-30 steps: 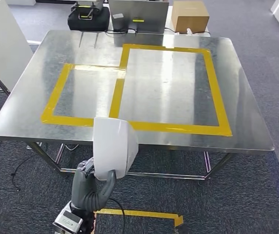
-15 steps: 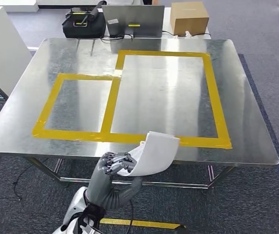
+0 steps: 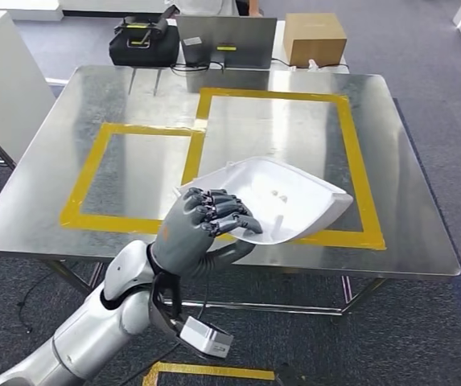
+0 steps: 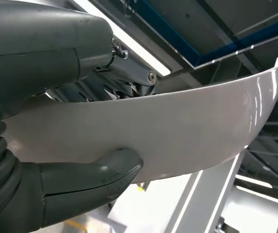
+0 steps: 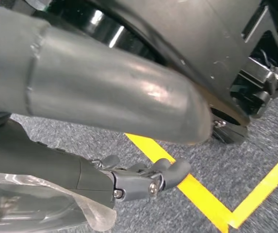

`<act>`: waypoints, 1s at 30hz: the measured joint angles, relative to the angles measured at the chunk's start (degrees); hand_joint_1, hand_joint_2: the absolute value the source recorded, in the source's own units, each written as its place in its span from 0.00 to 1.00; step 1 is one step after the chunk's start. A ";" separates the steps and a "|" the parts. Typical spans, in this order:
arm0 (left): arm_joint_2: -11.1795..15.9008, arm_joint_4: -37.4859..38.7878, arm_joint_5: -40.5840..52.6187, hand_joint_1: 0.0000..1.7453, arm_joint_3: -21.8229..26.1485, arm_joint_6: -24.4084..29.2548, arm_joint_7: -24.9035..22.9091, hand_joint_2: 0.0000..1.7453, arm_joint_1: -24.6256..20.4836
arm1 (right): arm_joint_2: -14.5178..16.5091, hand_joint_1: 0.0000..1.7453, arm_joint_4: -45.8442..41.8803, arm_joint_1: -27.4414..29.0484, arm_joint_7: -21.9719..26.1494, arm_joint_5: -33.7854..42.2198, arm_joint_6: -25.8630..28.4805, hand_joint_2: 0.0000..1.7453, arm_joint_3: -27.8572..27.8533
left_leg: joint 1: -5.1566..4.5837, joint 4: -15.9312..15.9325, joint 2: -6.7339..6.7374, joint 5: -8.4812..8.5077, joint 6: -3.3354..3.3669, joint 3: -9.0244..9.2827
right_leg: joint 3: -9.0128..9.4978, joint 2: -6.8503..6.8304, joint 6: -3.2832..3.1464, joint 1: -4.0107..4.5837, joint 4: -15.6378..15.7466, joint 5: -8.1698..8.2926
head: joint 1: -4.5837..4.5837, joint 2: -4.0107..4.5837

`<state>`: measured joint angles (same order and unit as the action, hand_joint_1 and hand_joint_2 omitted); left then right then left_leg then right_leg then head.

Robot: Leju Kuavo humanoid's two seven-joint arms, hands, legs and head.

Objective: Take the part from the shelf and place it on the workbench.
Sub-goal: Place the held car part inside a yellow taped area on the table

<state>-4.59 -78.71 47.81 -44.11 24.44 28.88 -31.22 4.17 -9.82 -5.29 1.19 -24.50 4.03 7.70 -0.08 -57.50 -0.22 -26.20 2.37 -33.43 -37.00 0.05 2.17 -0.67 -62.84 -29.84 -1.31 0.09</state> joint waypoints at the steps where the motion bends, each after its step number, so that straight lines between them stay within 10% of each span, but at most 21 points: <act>1: -0.08 1.25 1.00 1.00 -0.09 0.33 -0.27 1.00 -1.02 | -0.04 0.00 -0.01 -0.07 -0.14 -0.20 -0.09 0.00 0.10 | 0.03 0.13 0.02 0.09 0.11 0.00 | -1.50 0.00 0.30 -0.04 -3.27 -1.64 | -0.11 0.00; 4: -0.13 7.63 4.62 1.00 -0.45 0.63 -1.87 1.00 -5.33 | -0.22 0.00 -0.01 -0.24 -0.75 -1.00 -0.64 0.00 0.42 | 0.08 0.10 0.04 0.15 0.16 -0.13 | -5.11 -0.04 1.03 -0.34 -10.72 -3.71 | -0.18 -0.01; 7: -0.28 18.21 5.93 1.00 -0.12 0.13 -3.10 1.00 -11.42 | -0.51 0.00 -0.03 -0.64 -1.10 -1.64 -1.16 0.00 0.58 | 0.21 -0.35 0.02 -0.02 -0.37 -0.21 | -0.87 -0.12 1.57 -0.75 -2.17 1.08 | -0.27 0.01; 9: -0.39 24.50 6.50 1.00 0.55 0.00 -4.02 1.00 -15.18 | -0.57 0.00 -0.10 -0.87 -1.08 -1.82 -1.28 0.00 0.60 | 0.00 -0.98 0.02 -0.30 -1.11 -0.55 | 2.08 0.03 1.14 -0.87 3.28 2.53 | -0.30 0.01; 14: 0.62 40.01 8.67 1.00 2.18 -1.60 -8.29 1.00 -20.76 | -0.84 0.00 -0.21 -0.43 -0.96 -1.71 -1.23 0.00 0.55 | 0.12 -2.49 0.05 -1.33 -2.60 -1.38 | 2.55 0.35 -0.96 -0.74 4.25 2.75 | -0.35 0.00; 19: 3.22 49.70 10.82 1.00 2.40 -4.55 -14.25 1.00 -22.85 | -0.99 0.00 -0.21 0.04 -0.64 -1.07 -1.05 0.00 0.39 | 0.24 -16.62 0.05 -7.00 -3.22 -8.18 | 2.60 0.41 -1.78 -0.64 4.27 2.65 | -0.30 0.01; 24: 6.41 54.20 6.21 1.00 5.89 -6.39 -16.56 1.00 -22.89 | -1.01 0.00 -0.21 0.46 0.27 -0.79 -0.46 0.00 -0.32 | -0.22 -3.66 0.07 0.94 -1.65 -3.32 | 2.75 0.63 -1.60 -0.26 4.26 2.32 | -0.33 0.01; 30: 9.49 56.37 5.62 1.00 9.88 -6.10 -16.99 1.00 -22.34 | -1.08 0.00 -0.21 0.73 0.60 -0.70 0.01 0.00 -0.91 | 0.05 -0.36 0.00 1.10 -0.50 -2.01 | 1.15 0.39 -0.04 -0.13 2.10 0.57 | -0.44 -0.01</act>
<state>4.90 -22.34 53.43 -34.24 18.34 11.90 -53.56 3.10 -10.03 -4.56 1.79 -25.20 4.04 6.80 -0.03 -57.86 -0.22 -25.10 1.87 -35.44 -35.84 0.44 2.13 -0.81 -60.74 -29.28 -1.75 0.09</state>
